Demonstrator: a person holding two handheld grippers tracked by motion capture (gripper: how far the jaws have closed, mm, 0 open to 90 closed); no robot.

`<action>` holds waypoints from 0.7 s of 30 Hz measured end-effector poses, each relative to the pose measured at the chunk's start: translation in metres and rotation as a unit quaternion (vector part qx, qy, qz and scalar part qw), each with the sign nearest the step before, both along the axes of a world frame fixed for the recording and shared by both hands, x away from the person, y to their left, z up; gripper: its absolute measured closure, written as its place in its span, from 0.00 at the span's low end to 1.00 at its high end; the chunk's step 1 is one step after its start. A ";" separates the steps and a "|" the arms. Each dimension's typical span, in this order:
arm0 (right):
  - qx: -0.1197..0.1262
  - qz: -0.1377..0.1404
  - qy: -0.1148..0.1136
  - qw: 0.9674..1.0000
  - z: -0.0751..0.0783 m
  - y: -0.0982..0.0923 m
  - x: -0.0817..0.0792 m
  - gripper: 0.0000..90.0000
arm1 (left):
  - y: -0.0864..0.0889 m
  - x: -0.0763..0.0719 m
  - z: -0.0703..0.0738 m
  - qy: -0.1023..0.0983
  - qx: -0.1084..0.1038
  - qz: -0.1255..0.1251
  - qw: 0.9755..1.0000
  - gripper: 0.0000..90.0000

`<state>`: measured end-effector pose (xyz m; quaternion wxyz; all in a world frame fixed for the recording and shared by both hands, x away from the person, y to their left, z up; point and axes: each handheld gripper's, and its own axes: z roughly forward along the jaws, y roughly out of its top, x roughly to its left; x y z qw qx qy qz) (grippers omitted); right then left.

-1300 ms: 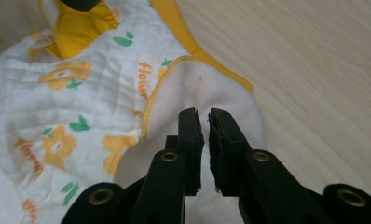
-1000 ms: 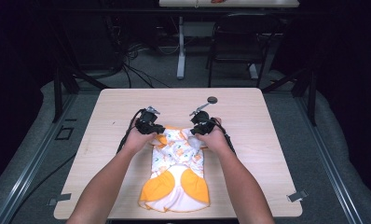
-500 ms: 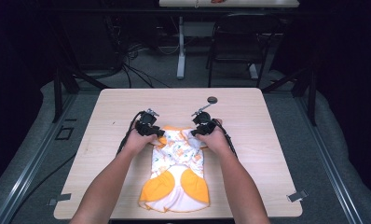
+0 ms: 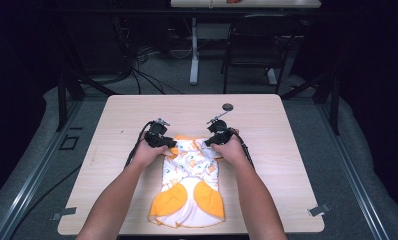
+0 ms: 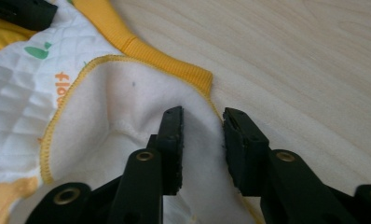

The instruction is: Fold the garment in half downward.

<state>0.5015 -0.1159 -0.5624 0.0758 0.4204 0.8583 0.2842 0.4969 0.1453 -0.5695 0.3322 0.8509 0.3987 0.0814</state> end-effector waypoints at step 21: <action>-0.016 0.031 -0.028 0.999 0.009 0.006 -0.008 0.97 | 0.002 -0.005 0.007 -0.003 0.007 -0.001 1.000 0.94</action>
